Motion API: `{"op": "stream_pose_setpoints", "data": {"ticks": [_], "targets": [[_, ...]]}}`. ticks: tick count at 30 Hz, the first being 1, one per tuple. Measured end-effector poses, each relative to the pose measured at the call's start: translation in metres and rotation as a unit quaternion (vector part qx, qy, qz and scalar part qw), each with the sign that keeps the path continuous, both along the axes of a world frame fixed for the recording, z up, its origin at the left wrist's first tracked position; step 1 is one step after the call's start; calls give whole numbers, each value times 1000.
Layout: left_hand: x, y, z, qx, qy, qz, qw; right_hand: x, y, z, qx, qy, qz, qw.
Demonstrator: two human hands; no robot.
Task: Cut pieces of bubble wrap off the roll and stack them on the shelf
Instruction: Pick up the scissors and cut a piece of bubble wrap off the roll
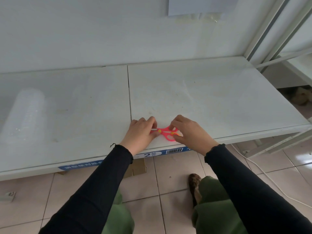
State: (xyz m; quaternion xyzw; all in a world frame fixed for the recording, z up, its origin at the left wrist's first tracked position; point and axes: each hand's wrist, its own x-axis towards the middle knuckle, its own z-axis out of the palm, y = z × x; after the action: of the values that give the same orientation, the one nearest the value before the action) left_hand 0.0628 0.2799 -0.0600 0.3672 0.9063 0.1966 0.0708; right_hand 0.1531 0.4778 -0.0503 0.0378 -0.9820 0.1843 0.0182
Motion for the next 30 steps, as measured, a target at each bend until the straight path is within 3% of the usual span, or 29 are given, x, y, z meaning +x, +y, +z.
{"op": "stream_pose_setpoints", "data": {"ticks": [2,5,7,11,13,15,18,20,23,30], "targets": [[2,-2,10,86,-132,45,986,1,-2,3,1,30,-4,1000],[2,-3,26,217,-291,84,928,0,-3,11,0,76,-16,997],[1,-4,36,256,-337,92,902,-1,-3,15,2,90,-26,996],[2,0,47,289,-358,89,883,-2,1,14,-22,102,-59,993],[0,4,46,343,-338,119,868,-6,11,13,-98,117,-115,981],[-8,7,37,345,-243,166,891,-12,26,12,-158,138,-191,959],[-21,14,13,208,-74,162,962,-22,50,5,-217,136,-299,919],[-28,19,-4,117,-19,134,984,-30,62,-6,-207,119,-340,910],[-34,25,-20,66,24,123,990,-41,70,-20,-176,101,-371,906],[-39,29,-27,104,49,135,984,-58,61,-29,-204,101,-390,892]]}}
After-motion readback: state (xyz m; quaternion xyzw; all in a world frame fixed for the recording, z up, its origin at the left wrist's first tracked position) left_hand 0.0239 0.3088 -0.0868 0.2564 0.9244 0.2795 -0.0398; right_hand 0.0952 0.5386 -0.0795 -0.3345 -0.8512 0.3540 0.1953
